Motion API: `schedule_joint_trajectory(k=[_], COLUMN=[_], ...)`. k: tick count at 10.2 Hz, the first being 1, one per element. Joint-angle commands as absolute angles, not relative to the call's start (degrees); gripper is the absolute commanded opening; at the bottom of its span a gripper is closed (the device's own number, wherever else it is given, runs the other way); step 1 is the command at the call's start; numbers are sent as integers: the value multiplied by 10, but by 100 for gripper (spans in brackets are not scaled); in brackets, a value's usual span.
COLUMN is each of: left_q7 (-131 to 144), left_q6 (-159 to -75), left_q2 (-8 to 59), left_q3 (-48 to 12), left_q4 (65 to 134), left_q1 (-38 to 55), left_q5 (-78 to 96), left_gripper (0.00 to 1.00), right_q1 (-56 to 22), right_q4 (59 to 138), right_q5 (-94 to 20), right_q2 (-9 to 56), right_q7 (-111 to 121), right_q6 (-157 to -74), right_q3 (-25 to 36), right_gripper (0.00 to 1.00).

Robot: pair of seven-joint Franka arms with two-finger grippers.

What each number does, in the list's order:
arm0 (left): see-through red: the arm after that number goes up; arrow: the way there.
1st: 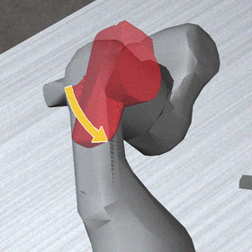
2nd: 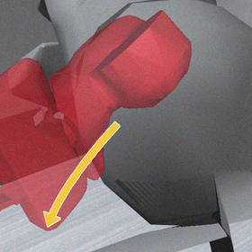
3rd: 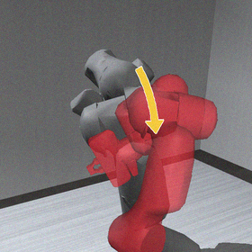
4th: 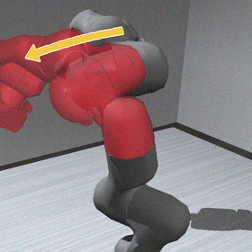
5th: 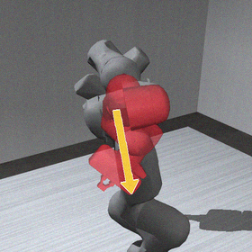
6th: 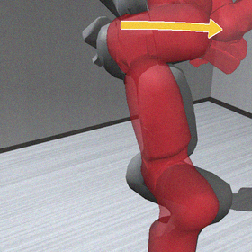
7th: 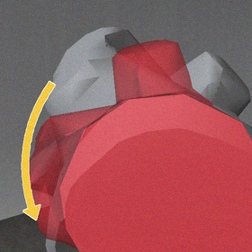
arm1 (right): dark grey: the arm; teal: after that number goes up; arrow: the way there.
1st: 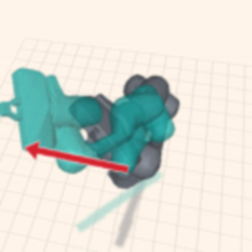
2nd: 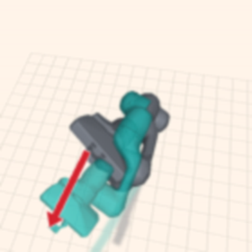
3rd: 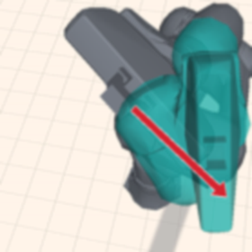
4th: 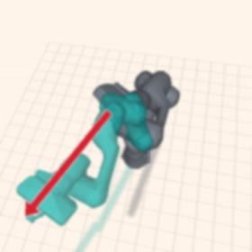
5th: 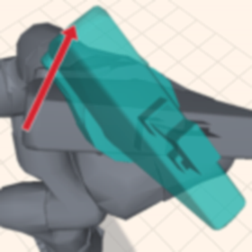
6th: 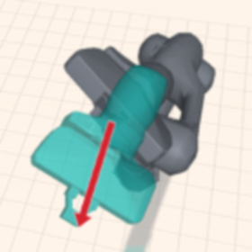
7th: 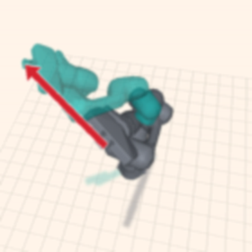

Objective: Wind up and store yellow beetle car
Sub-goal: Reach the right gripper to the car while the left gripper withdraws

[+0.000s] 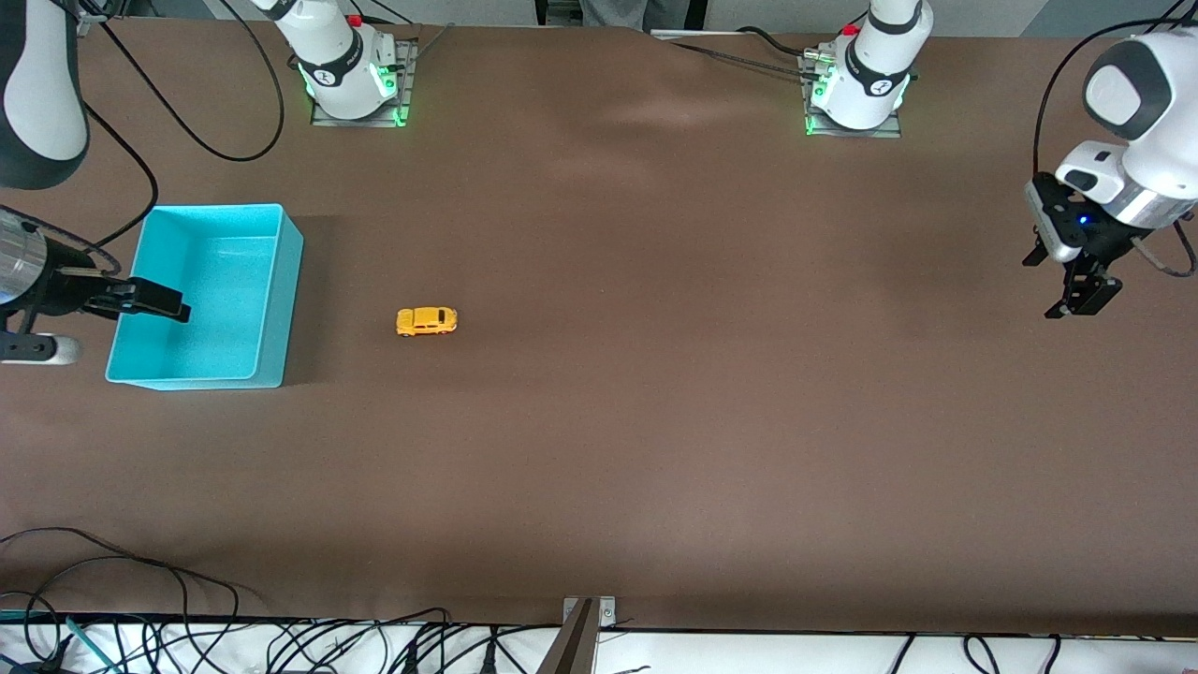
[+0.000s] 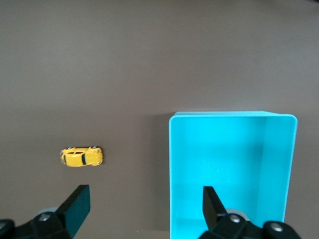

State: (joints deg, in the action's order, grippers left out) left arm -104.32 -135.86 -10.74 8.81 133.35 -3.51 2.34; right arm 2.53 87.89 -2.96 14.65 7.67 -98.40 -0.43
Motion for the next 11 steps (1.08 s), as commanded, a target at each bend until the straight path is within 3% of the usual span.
schedule_joint_trajectory(k=[1,4,8,11], left_q7=[-1003,-872,-722,-606], left_q6=[-1262,-1169,-1020,-916], left_q2=[-110,-111,-108,-100], left_q3=[85,82,59,54], left_q4=[1254,1189,1081,1014], left_q1=[-20,-17,-7,6], left_q5=[40,33,-9,-35], left_gripper=[100,100,100,100], right_q1=[27,27,27,27], right_q4=[897,941,1033,1097], right_q5=[-40,-40,-40,-35], right_q2=[149,152,159,179], right_q7=[203,387,682,778], right_q6=[-990,-1006,-1099,-1213], right_q3=[-43,-68,-90,-124], right_gripper=[100,100,100,100])
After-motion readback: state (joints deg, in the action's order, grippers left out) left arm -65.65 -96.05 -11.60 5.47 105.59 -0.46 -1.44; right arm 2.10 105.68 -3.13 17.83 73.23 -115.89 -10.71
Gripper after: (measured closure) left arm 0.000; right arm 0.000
